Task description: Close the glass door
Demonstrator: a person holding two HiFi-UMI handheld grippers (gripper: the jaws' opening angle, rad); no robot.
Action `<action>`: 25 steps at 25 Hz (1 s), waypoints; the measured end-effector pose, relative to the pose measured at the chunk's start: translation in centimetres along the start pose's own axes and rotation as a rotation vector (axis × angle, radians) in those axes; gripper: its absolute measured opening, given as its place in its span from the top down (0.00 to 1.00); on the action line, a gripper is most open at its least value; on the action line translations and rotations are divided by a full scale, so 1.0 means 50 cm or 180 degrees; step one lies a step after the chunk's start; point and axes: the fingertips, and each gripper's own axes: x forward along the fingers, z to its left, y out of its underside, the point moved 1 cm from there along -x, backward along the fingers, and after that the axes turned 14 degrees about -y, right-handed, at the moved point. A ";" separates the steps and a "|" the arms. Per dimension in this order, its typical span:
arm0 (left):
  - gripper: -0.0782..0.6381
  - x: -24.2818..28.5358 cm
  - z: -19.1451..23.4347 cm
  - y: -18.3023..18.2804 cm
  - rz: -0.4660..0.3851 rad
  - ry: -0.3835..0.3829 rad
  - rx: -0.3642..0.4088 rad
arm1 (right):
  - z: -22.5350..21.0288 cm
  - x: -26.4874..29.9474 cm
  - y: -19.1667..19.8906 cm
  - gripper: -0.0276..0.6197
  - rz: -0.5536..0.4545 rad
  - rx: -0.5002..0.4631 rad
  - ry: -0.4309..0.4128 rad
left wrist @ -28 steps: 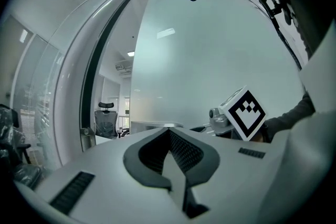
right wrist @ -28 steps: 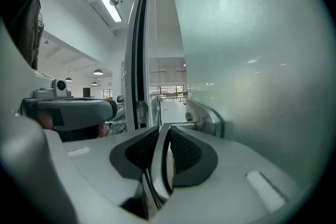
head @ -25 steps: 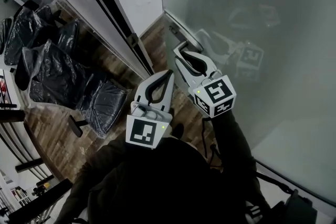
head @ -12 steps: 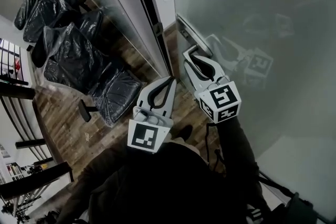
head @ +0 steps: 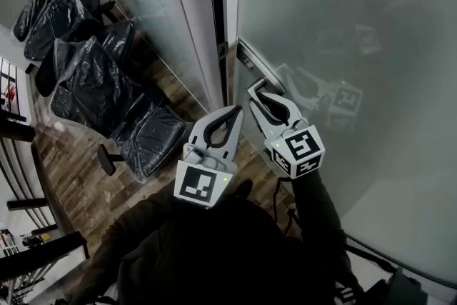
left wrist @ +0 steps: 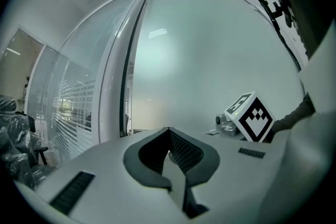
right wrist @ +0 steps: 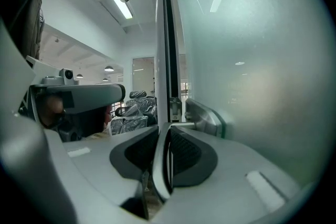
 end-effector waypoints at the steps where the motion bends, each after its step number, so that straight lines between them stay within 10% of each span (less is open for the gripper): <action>1: 0.90 0.000 -0.002 -0.002 -0.0013 0.0031 0.0003 | 0.003 0.001 0.000 0.85 -0.0003 -0.0001 -0.0004; 25: 0.90 -0.051 0.016 -0.031 -0.0041 0.0031 -0.0004 | 0.068 0.008 -0.012 0.85 -0.0038 0.0000 -0.0132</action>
